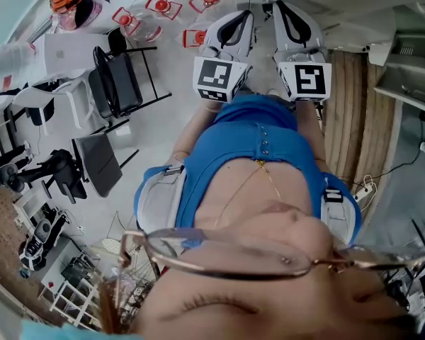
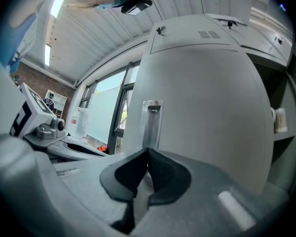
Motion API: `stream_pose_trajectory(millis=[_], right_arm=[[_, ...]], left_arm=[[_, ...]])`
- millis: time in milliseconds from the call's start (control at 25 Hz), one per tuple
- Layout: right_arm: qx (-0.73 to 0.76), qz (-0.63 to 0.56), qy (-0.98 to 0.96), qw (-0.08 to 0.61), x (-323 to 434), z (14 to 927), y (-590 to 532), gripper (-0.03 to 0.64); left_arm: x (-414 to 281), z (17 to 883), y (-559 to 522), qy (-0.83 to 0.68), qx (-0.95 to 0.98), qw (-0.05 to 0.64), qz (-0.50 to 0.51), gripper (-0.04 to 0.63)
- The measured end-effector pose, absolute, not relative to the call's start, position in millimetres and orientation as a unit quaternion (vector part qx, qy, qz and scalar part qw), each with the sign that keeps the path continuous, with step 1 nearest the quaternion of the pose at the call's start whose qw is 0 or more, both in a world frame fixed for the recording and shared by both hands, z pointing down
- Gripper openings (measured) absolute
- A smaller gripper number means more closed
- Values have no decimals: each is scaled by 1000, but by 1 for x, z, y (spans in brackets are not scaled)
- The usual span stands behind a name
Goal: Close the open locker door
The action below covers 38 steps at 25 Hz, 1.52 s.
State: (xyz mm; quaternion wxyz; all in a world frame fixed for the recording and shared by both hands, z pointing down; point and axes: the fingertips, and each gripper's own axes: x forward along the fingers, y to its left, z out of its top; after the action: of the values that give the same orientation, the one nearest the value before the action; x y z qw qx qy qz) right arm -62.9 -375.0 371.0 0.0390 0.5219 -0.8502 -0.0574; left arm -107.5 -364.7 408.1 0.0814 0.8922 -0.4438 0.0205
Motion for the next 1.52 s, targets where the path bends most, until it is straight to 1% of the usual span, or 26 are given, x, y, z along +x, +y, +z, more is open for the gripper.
stream_pose_trajectory(millis=[480,840,1520], right_arm=[[514,-29,-854,76,-28,395,-343,3],[500,-14,-862,83,-11,403,-321,3],[482,-9,-872,81,3,403,-293,3]], left_arm=[[-67,407,-344,-443,892,87,25,-5],[-48,405,-323,-458,885,83,28,-5],[-35,403,-292,-477,875,70,38,-5]])
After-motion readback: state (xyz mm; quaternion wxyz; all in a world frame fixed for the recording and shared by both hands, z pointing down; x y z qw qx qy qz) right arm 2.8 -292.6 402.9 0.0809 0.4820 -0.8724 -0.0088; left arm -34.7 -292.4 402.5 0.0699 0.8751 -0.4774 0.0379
